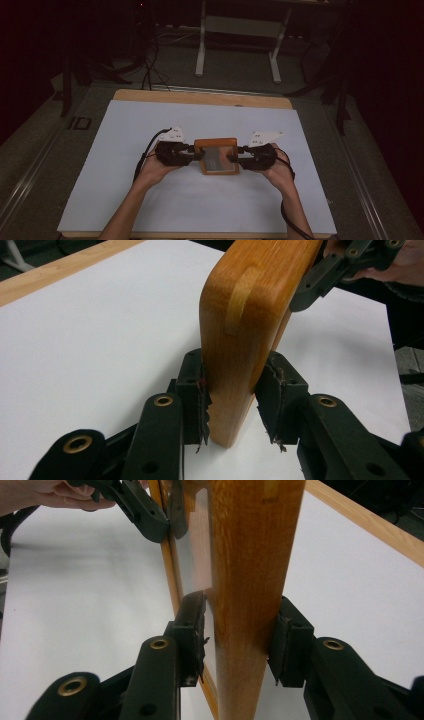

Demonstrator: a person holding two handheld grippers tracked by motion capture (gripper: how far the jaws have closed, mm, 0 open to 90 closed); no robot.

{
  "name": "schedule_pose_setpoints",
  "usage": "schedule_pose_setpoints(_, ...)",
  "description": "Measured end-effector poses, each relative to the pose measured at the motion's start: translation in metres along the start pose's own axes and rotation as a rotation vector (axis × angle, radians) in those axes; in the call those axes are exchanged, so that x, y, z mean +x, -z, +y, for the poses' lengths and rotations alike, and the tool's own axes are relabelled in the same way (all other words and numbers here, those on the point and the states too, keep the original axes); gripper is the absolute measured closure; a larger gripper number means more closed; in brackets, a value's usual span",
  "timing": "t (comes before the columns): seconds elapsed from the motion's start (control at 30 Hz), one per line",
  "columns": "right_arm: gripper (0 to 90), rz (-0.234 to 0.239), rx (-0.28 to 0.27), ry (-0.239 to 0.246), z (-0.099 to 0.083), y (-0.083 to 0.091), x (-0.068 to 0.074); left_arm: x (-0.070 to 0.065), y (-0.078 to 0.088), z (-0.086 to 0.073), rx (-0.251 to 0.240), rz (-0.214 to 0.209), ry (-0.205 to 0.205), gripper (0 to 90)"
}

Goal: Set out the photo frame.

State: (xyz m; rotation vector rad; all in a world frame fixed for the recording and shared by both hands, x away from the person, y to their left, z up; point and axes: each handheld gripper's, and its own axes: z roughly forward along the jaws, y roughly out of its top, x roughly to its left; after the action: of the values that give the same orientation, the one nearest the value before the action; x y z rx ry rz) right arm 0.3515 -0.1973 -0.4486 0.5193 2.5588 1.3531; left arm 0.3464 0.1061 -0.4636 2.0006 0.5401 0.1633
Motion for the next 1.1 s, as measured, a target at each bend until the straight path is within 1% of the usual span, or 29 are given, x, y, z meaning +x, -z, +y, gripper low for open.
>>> schedule_pose_setpoints(0.13, 62.4, 0.017, -0.016, -0.018, 0.0, -0.003, 0.0, 0.001, 0.006, 0.0, -0.013, 0.002, 0.01, 66.3)
schedule_pose_setpoints(0.2, 62.4, 0.021, -0.021, -0.023, 0.0, -0.004, 0.001, 0.001, 0.006, 0.0, -0.013, 0.002, 0.01, 66.3)
schedule_pose_setpoints(0.23, 62.4, 0.027, -0.029, -0.029, 0.001, -0.006, 0.001, 0.001, 0.011, 0.0, -0.017, 0.007, 0.017, 66.3)
schedule_pose_setpoints(0.3, 62.4, 0.031, -0.033, -0.036, 0.001, -0.007, 0.002, 0.001, 0.013, 0.0, -0.019, 0.009, 0.023, 66.3)
schedule_pose_setpoints(0.5, 62.4, 0.045, -0.05, -0.048, 0.002, -0.012, 0.004, 0.001, 0.019, -0.001, -0.016, 0.018, 0.035, 66.2)
schedule_pose_setpoints(0.57, 62.4, 0.054, -0.056, -0.061, 0.002, -0.014, 0.004, 0.001, 0.022, -0.001, -0.012, 0.023, 0.036, 66.1)
schedule_pose_setpoints(0.73, 62.4, 0.074, -0.07, -0.081, 0.002, -0.019, 0.004, 0.001, 0.027, -0.001, -0.018, 0.027, 0.056, 66.1)
schedule_pose_setpoints(0.83, 62.4, 0.082, -0.083, -0.091, 0.003, -0.021, 0.005, 0.002, 0.031, -0.002, -0.024, 0.031, 0.061, 66.1)
schedule_pose_setpoints(1.1, 62.4, 0.106, -0.098, -0.123, 0.005, -0.031, 0.007, 0.006, 0.04, -0.007, -0.036, 0.037, 0.093, 66.1)
